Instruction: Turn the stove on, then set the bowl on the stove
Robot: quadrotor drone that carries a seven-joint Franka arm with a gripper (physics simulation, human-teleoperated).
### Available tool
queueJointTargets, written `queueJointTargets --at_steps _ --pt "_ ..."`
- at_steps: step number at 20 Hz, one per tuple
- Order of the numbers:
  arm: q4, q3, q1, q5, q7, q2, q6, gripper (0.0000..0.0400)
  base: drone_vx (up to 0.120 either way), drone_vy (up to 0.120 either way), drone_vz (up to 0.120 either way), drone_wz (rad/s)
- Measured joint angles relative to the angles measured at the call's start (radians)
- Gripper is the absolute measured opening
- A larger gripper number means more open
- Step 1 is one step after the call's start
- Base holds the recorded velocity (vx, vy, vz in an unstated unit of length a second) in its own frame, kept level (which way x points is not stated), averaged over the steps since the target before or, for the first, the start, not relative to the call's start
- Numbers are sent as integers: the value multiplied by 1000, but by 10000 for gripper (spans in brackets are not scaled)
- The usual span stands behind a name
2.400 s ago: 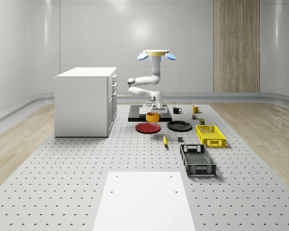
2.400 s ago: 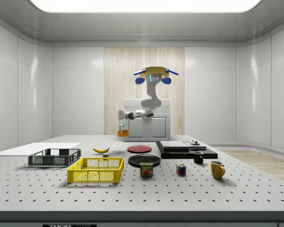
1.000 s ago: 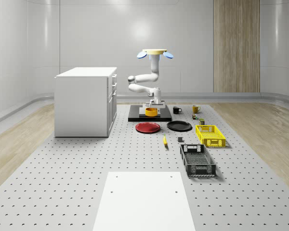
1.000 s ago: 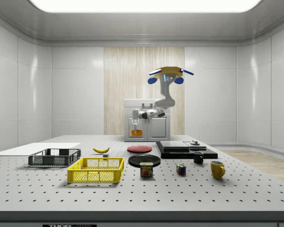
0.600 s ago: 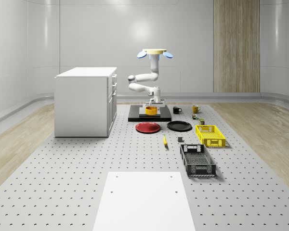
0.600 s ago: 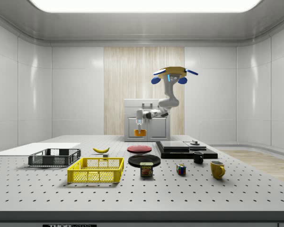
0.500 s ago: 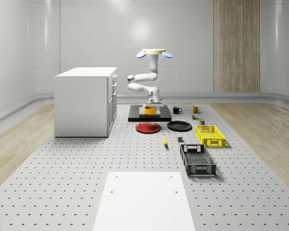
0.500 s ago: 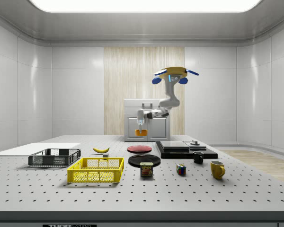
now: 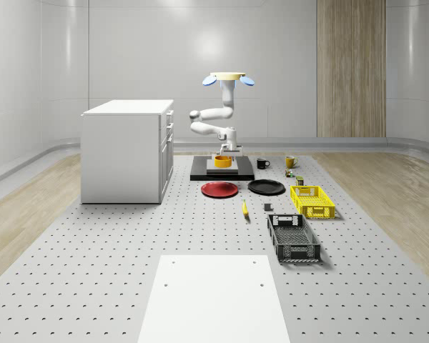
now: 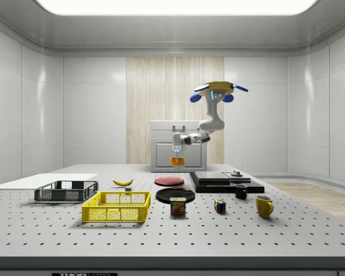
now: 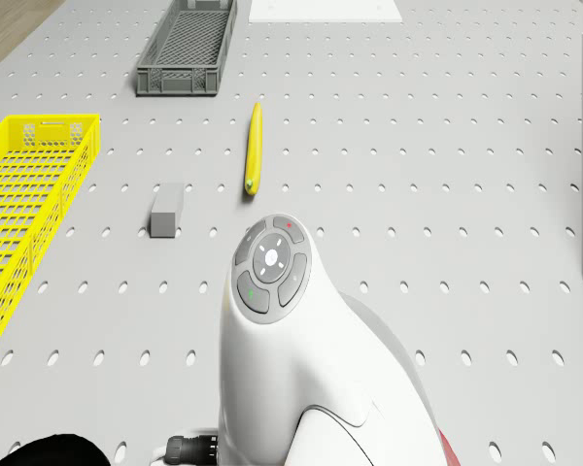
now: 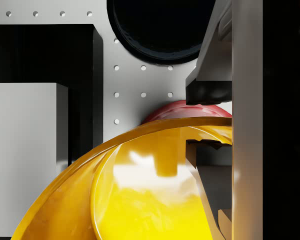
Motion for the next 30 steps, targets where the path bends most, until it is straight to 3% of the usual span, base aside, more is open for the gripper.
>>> queueJointTargets --at_steps 5,9,30 --pt "0 0 0 0 0 0 0 100 -120 0 0 0" --pt "0 0 0 0 0 0 0 100 -120 0 -110 0" --pt "0 0 0 0 0 0 0 100 -120 0 0 0"
